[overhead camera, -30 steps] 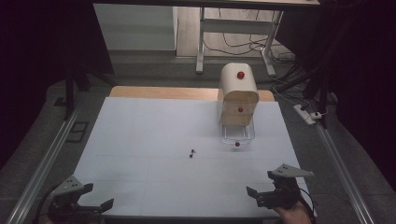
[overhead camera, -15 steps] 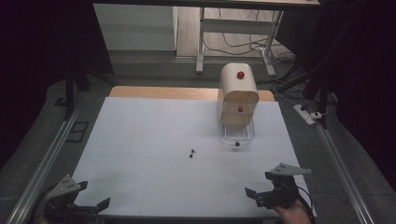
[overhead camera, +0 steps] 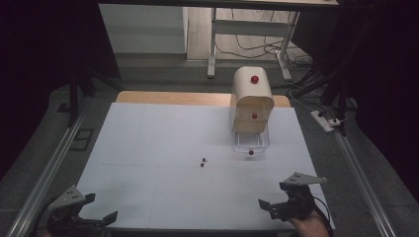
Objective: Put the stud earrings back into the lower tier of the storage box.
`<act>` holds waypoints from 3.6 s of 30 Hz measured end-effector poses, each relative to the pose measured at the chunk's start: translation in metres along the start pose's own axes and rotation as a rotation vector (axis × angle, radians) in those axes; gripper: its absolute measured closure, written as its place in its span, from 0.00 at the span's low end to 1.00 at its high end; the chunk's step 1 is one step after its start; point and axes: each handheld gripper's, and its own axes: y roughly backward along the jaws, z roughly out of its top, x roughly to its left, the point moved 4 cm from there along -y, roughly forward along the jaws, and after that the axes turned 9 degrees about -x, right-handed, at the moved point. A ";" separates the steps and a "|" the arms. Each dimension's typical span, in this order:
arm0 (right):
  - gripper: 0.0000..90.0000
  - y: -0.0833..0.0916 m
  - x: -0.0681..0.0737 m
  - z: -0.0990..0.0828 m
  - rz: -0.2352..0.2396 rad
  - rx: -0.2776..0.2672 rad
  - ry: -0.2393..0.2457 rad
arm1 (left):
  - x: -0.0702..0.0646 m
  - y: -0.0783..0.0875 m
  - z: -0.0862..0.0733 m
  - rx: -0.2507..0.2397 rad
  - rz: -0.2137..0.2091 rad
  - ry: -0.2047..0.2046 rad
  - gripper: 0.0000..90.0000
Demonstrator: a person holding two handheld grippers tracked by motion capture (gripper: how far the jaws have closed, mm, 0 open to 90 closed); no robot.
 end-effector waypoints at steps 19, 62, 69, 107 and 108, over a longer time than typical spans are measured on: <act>0.00 -0.006 0.011 0.009 0.042 -0.031 0.043 | 0.000 -0.002 0.000 0.012 -0.015 0.005 0.01; 0.00 -0.069 0.038 0.048 0.148 0.042 0.146 | 0.003 0.000 -0.001 -0.007 -0.020 0.034 0.00; 0.00 -0.082 0.039 0.055 0.155 0.064 0.166 | 0.003 0.000 -0.001 -0.007 -0.019 0.035 0.00; 0.17 -0.181 0.030 0.087 0.090 0.132 0.240 | 0.003 0.001 -0.001 -0.015 -0.027 0.030 0.00; 0.23 -0.187 0.029 0.088 0.098 0.141 0.242 | 0.003 0.001 -0.001 -0.016 -0.027 0.030 0.00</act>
